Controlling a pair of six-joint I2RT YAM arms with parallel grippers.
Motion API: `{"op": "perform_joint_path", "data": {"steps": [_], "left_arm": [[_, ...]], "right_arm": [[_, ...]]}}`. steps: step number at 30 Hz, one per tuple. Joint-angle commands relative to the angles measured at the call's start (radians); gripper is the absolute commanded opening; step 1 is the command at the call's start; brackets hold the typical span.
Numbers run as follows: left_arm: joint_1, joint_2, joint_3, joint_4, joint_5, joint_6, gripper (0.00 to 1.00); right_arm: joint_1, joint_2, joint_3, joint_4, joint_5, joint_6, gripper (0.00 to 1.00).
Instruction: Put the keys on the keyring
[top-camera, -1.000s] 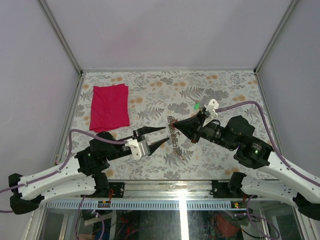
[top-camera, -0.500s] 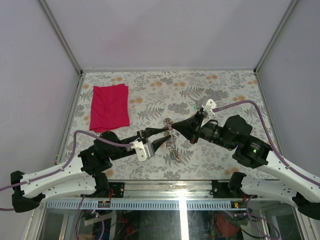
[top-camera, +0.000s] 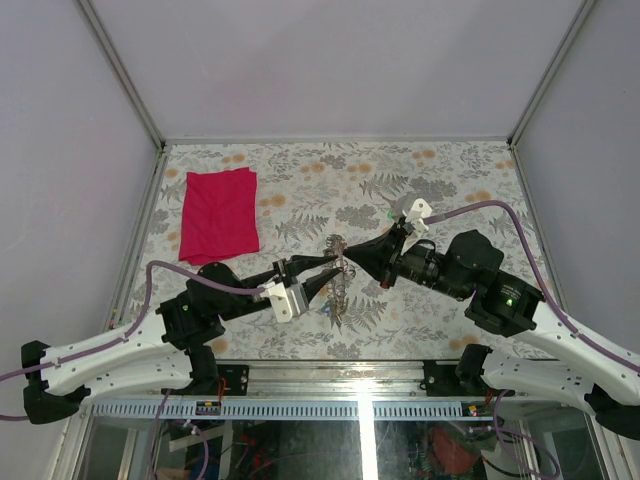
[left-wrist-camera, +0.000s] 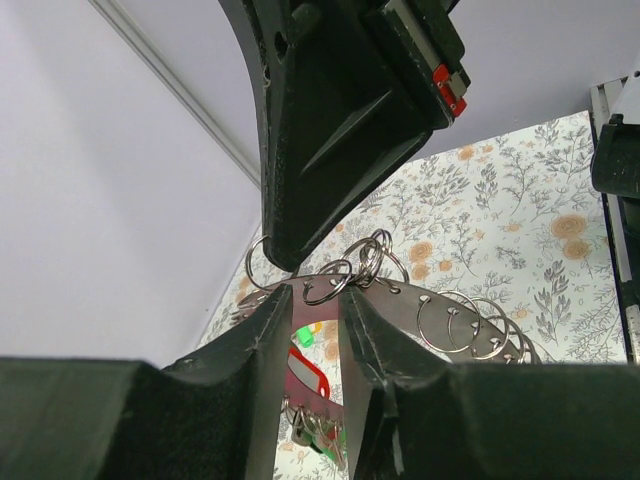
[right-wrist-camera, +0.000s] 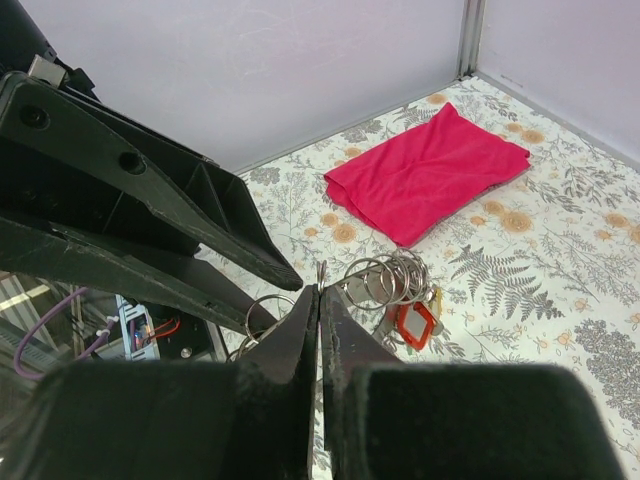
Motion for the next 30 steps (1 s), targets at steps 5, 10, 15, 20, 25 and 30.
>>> {"op": "perform_joint_path", "data": {"steps": [5,10,15,20,25,30], "left_arm": [[-0.010,-0.001,0.030,0.079,0.001,0.002,0.26],[-0.010,-0.001,0.032,0.073,0.005,0.001,0.16],[-0.010,-0.002,0.038,0.055,0.013,-0.007,0.02],[-0.010,-0.001,0.048,0.034,-0.004,-0.071,0.00],[-0.010,0.007,0.063,0.024,-0.028,-0.192,0.00],[-0.011,0.003,0.063,0.035,-0.015,-0.294,0.00]], "right_arm": [[0.005,-0.001,0.064,0.098,-0.009,0.010,0.00],[0.006,-0.003,0.064,0.094,-0.009,0.009,0.00],[0.005,-0.007,0.064,0.090,-0.004,0.009,0.00],[0.005,-0.012,0.062,0.085,0.003,0.005,0.00],[0.005,-0.019,0.061,0.090,0.004,0.002,0.00],[0.005,-0.019,0.062,0.089,0.002,-0.003,0.00]]}}
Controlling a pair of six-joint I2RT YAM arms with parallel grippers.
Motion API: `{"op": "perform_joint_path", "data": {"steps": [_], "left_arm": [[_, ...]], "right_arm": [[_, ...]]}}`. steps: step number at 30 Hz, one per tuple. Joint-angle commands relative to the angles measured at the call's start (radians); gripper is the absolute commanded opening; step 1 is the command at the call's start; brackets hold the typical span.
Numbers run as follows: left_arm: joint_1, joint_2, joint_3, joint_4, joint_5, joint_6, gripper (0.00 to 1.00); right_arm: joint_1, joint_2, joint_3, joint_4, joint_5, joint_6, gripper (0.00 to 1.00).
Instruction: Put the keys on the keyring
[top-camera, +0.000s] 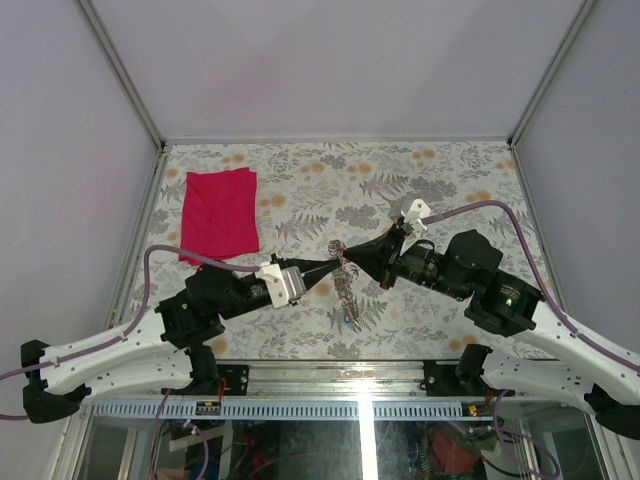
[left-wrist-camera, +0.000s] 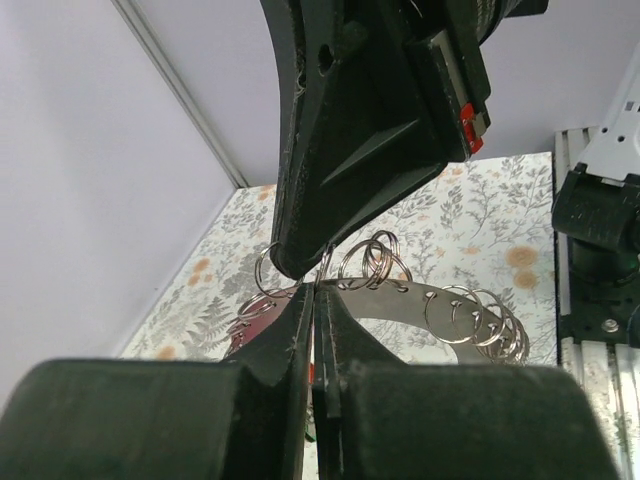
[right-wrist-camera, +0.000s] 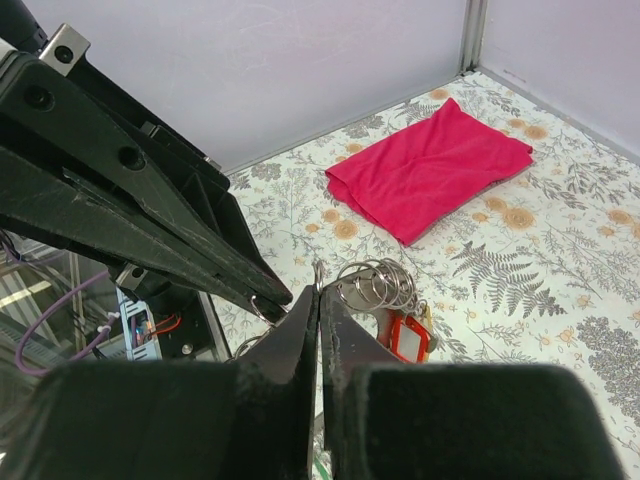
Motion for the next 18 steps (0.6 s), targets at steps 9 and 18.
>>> {"op": "perform_joint_path", "data": {"steps": [9,18], "left_arm": [[-0.009,-0.025,0.006,0.122,-0.017,-0.299,0.00],[-0.009,-0.074,-0.080,0.270,0.000,-0.409,0.00]], "right_arm": [[0.006,-0.043,0.060,0.090,0.011,-0.013,0.09],[0.005,-0.082,0.052,0.079,0.015,-0.041,0.25]]}}
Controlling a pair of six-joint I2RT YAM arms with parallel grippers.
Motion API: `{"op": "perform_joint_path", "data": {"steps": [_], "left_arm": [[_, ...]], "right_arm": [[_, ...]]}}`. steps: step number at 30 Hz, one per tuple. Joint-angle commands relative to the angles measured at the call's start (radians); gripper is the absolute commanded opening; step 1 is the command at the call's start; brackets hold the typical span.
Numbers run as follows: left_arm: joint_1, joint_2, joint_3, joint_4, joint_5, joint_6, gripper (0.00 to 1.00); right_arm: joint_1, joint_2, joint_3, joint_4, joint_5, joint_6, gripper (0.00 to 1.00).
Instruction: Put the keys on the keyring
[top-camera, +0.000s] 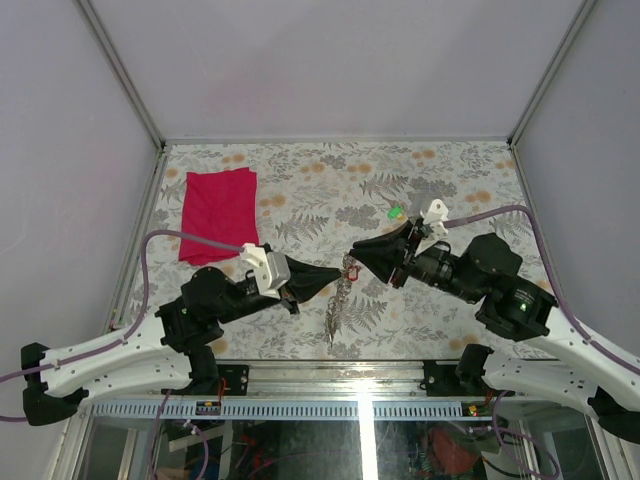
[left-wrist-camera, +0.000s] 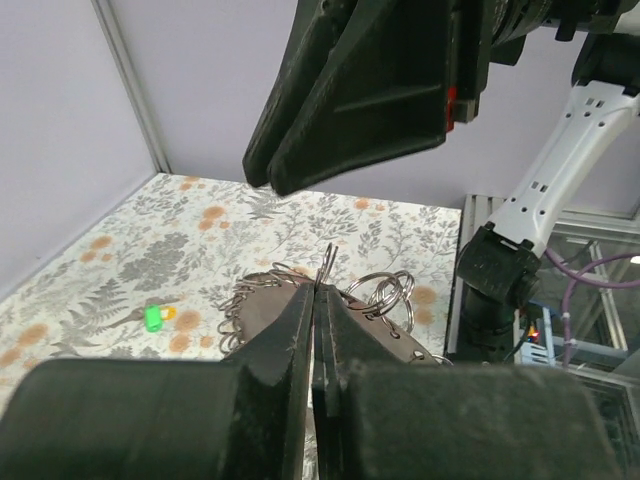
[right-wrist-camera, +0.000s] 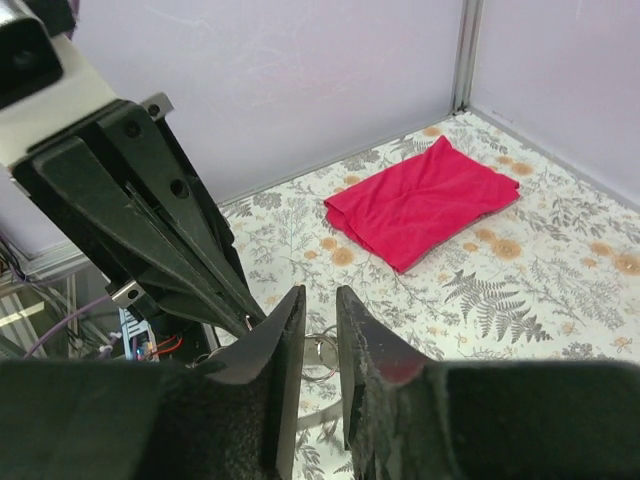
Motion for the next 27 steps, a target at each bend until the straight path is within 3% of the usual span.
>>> {"op": "perform_joint_path", "data": {"steps": [1,7,13,27], "left_arm": [[-0.007,-0.040,-0.031,0.217,0.017,-0.089,0.00],[-0.007,-0.056,-0.050,0.252,0.010,-0.128,0.00],[-0.009,-0.058,-0.038,0.238,0.044,-0.119,0.00],[-0.008,-0.051,-0.014,0.206,0.088,-0.106,0.00]], "right_arm": [[0.005,-0.052,0.035,0.069,0.006,-0.039,0.26],[0.005,-0.111,0.023,0.050,-0.174,-0.145,0.24],[0.005,-0.062,0.109,-0.115,-0.313,-0.224,0.24],[0.005,0.016,0.128,-0.181,-0.352,-0.280,0.31]]}}
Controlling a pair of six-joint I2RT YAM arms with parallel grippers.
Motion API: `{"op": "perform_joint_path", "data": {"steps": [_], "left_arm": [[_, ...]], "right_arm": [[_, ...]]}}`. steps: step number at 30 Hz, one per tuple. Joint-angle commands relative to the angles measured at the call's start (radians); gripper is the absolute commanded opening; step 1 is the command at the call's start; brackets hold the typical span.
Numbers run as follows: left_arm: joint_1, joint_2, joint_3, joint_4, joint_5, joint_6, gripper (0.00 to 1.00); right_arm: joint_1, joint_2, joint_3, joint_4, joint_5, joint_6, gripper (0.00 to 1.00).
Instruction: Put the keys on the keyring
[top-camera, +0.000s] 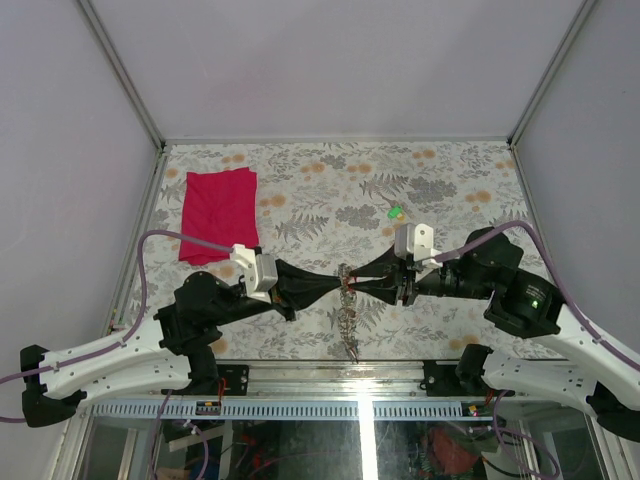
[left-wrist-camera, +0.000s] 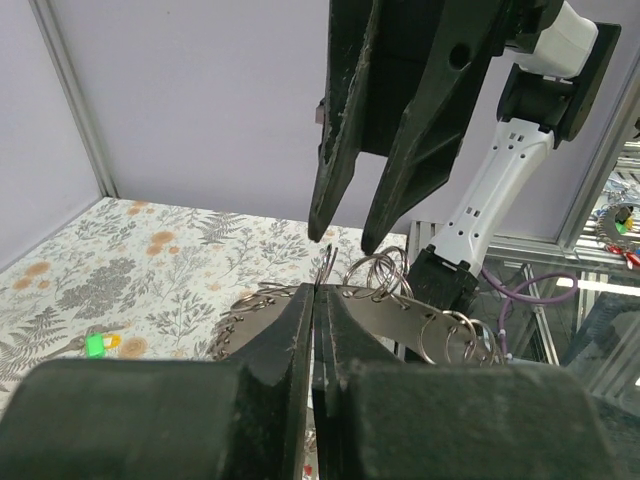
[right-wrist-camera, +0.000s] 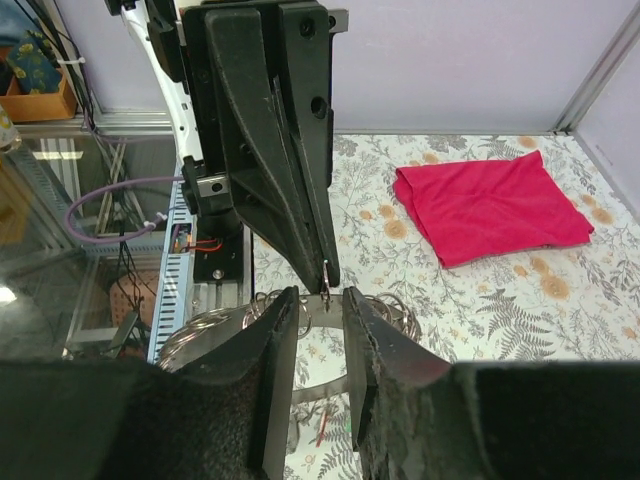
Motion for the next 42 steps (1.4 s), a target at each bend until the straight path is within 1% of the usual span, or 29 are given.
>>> {"op": "perform_joint_path", "data": {"steps": [1,6,12,15,16,18,20,22,25,28,37,42], "left_arm": [[-0.004,-0.012,0.041,0.108,0.016,0.003,0.00],[-0.004,-0.012,0.046,0.105,0.020,0.005,0.00],[-0.004,-0.014,0.047,0.105,0.022,0.007,0.00],[-0.004,-0.015,0.049,0.105,0.022,0.008,0.00],[-0.004,-0.016,0.050,0.105,0.021,0.008,0.00],[-0.004,-0.018,0.051,0.103,0.022,0.007,0.00],[-0.004,-0.017,0.053,0.094,0.020,0.011,0.00],[-0.004,-0.012,0.061,0.074,0.020,0.018,0.04],[-0.004,-0.004,0.070,0.049,0.034,0.028,0.19],[-0.004,0.001,0.063,0.041,0.047,0.043,0.28],[-0.004,0.022,0.077,-0.010,0.073,0.059,0.31],[-0.004,0.006,0.089,-0.045,0.083,0.056,0.36]], "right_arm": [[0.005,0.012,0.028,0.017,-0.017,-0.032,0.30],[0.006,0.026,0.028,0.015,-0.020,-0.035,0.28],[0.005,0.037,0.026,0.016,-0.027,-0.034,0.22],[0.005,0.043,0.026,0.017,-0.031,-0.034,0.16],[0.005,0.045,0.025,0.017,-0.034,-0.034,0.13],[0.006,0.047,0.027,0.014,-0.039,-0.034,0.01],[0.005,0.047,0.031,0.014,-0.048,-0.034,0.00],[0.005,0.048,0.037,0.013,-0.058,-0.034,0.00],[0.006,0.046,0.043,0.012,-0.070,-0.034,0.00],[0.005,0.043,0.045,0.014,-0.076,-0.035,0.00],[0.006,0.027,0.047,0.025,-0.072,-0.033,0.00],[0.005,0.014,0.043,0.030,-0.067,-0.033,0.00]]}}
